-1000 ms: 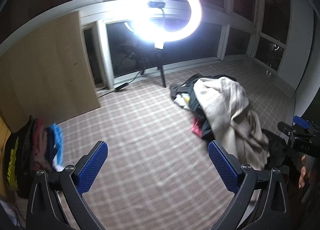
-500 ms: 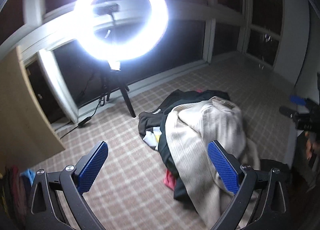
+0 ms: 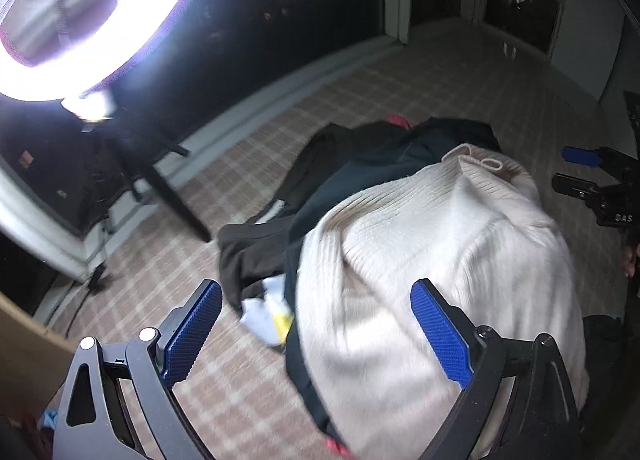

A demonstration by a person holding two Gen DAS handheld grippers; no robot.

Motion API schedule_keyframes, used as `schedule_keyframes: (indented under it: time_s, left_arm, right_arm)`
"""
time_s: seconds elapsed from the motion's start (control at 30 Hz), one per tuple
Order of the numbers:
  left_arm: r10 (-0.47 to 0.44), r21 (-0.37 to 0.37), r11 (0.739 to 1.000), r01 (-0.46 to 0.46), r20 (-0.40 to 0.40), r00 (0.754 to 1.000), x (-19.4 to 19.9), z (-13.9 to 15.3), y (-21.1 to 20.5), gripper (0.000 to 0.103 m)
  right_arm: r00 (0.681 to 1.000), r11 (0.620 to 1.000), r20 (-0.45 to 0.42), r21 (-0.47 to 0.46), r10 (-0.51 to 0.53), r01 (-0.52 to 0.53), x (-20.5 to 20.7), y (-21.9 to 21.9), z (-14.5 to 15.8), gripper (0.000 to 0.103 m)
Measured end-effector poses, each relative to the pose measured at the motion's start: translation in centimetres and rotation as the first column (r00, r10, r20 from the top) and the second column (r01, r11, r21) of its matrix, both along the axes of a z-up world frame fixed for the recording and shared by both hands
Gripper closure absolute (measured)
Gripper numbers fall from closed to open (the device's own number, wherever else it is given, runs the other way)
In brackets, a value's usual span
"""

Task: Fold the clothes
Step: 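Grasp the cardigan edge with the left gripper while the right gripper approaches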

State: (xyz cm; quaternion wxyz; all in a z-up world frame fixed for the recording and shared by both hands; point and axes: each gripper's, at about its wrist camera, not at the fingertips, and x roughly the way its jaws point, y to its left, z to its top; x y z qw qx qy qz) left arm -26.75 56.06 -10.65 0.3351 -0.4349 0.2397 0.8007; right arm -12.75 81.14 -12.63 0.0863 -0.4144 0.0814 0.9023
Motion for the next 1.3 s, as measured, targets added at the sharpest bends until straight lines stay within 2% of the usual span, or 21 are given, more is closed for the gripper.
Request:
schedule_keyframes:
  time_s: [0.13,0.23,0.3,0.37,0.47,0.57,0.6,0.63,0.67,0.7,0.73,0.77,0.8,0.87,0.97,1.07,1.13,1.2,1.23,1.3]
  left_arm:
    - [-0.012,0.023,1.000,0.011,0.048,0.999,-0.5,-0.1,0.8,0.016]
    - [-0.039,0.114,0.993,0.026,0.114,0.993,0.3,2.0,0.5,0.016]
    - [-0.098,0.160,0.984,0.074,0.144,0.985,1.5,3.4,1.1,0.015]
    - [-0.143,0.154,0.980,0.124,0.121,0.982,3.1,4.1,2.6,0.014]
    - [-0.222,0.117,0.971,0.209,0.112,0.968,5.3,3.7,5.7,0.012]
    - [-0.261,0.023,0.965,0.260,0.096,0.960,6.7,1.9,8.3,0.012]
    - [-0.270,0.011,0.963,0.270,0.100,0.958,6.9,1.4,8.8,0.017]
    - [-0.281,0.015,0.960,0.281,0.113,0.953,6.9,0.9,9.0,0.033]
    - [-0.290,0.034,0.957,0.288,0.135,0.948,6.8,0.6,9.1,0.042]
    - [-0.287,0.073,0.958,0.279,0.154,0.945,6.4,0.8,8.6,0.058]
    - [-0.284,0.114,0.957,0.267,0.173,0.943,6.1,1.1,8.1,0.070]
    - [-0.281,0.154,0.955,0.254,0.192,0.940,5.8,1.4,7.6,0.077]
    - [-0.279,0.188,0.952,0.243,0.198,0.940,5.6,2.0,6.8,0.089]
    - [-0.270,0.244,0.944,0.221,0.195,0.943,5.6,3.5,5.1,0.090]
    - [-0.245,0.291,0.938,0.189,0.168,0.955,6.7,6.1,0.9,0.091]
    - [-0.221,0.359,0.922,0.143,0.185,0.958,8.8,8.1,-5.2,0.091]
    - [-0.177,0.361,0.929,0.087,0.225,0.958,9.8,7.3,-9.1,0.091]
    - [-0.093,0.306,0.952,0.002,0.283,0.955,10.9,5.2,-13.0,0.091]
    - [-0.049,0.285,0.958,-0.045,0.316,0.948,11.3,3.8,-14.8,0.091]
    - [0.034,0.270,0.952,-0.147,0.383,0.923,11.8,1.5,-18.2,0.091]
  right_arm:
    - [1.000,0.998,0.016,-0.065,0.021,-0.020,-2.4,1.0,-1.8,0.021]
    - [0.999,0.995,0.010,-0.093,0.034,-0.033,-3.3,1.3,-2.4,0.021]
    - [0.999,0.992,0.010,-0.116,0.046,-0.044,-3.5,1.3,-2.7,0.021]
    - [0.998,0.991,0.018,-0.127,0.052,-0.050,-3.8,1.2,-3.0,0.021]
    - [0.998,0.991,0.026,-0.121,0.058,-0.054,-4.0,0.8,-3.1,0.021]
    - [0.998,0.992,0.030,-0.116,0.048,-0.044,-3.9,0.9,-3.0,0.021]
    - [0.999,0.993,0.031,-0.115,0.044,-0.040,-3.7,1.1,-2.9,0.021]
    - [0.999,0.993,0.031,-0.114,0.039,-0.036,-3.6,1.2,-2.8,0.021]
    - [0.999,0.993,0.028,-0.113,0.033,-0.030,-3.3,1.4,-2.6,0.021]
    - [0.999,0.993,0.026,-0.112,0.027,-0.024,-3.1,1.6,-2.5,0.021]
    - [1.000,0.994,0.023,-0.112,0.021,-0.018,-2.8,1.8,-2.3,0.021]
    - [1.000,0.993,0.020,-0.115,0.015,-0.013,-2.6,1.9,-2.1,0.021]
    - [1.000,0.993,0.017,-0.119,0.009,-0.007,-2.4,2.1,-1.9,0.021]
    - [1.000,0.992,0.014,-0.125,0.003,-0.002,-1.9,2.1,-1.5,0.021]
    - [1.000,0.990,0.001,-0.137,0.016,-0.016,-1.5,1.6,-0.4,0.021]
    - [0.998,0.990,-0.024,-0.128,0.060,-0.063,-0.9,0.4,1.1,0.021]
    - [0.994,0.987,-0.039,-0.120,0.106,-0.110,-0.7,-0.8,2.2,0.021]
    - [0.986,0.983,-0.037,-0.091,0.160,-0.162,-1.0,-2.4,3.1,0.021]
    - [0.982,0.979,-0.035,-0.076,0.186,-0.189,-1.1,-3.2,3.5,0.021]
    - [0.970,0.969,-0.025,-0.046,0.241,-0.242,-1.5,-4.8,3.8,0.021]
